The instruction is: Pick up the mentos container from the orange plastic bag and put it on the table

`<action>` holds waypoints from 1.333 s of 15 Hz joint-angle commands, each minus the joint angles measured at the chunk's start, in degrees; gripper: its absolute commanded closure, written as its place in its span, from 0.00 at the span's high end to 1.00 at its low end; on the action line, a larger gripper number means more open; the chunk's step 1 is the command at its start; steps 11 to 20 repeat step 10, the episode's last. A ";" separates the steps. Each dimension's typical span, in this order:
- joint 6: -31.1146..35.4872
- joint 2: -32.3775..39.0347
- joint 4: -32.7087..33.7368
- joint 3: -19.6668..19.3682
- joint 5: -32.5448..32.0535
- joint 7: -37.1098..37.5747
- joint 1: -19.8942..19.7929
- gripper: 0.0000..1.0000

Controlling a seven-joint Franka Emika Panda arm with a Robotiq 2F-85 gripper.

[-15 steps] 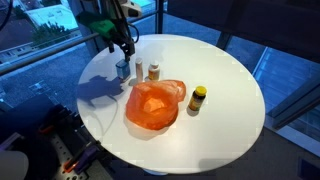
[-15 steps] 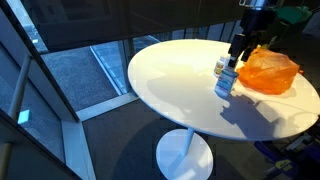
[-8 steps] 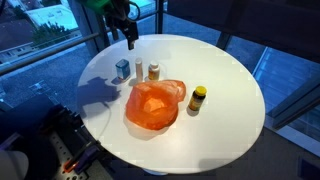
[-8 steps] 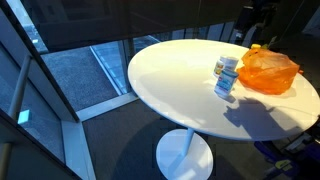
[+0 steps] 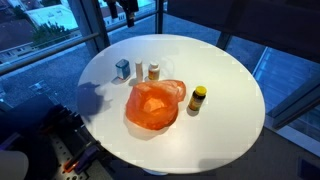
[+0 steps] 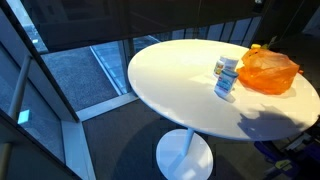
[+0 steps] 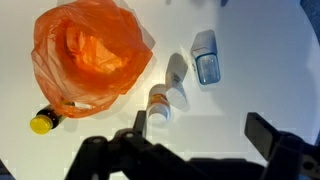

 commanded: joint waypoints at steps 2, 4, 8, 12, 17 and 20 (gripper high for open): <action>-6.63 -3.80 2.25 0.28 -1.43 1.64 -0.99 1.00; -7.93 -4.37 2.76 0.31 -1.29 1.50 -1.18 1.00; -5.86 -3.81 1.51 0.21 -0.12 -0.02 -0.86 1.00; -5.84 -3.58 1.51 0.23 -0.12 -0.02 -0.85 1.00; -5.84 -3.58 1.51 0.23 -0.12 -0.02 -0.85 1.00; -5.84 -3.58 1.51 0.23 -0.12 -0.02 -0.85 1.00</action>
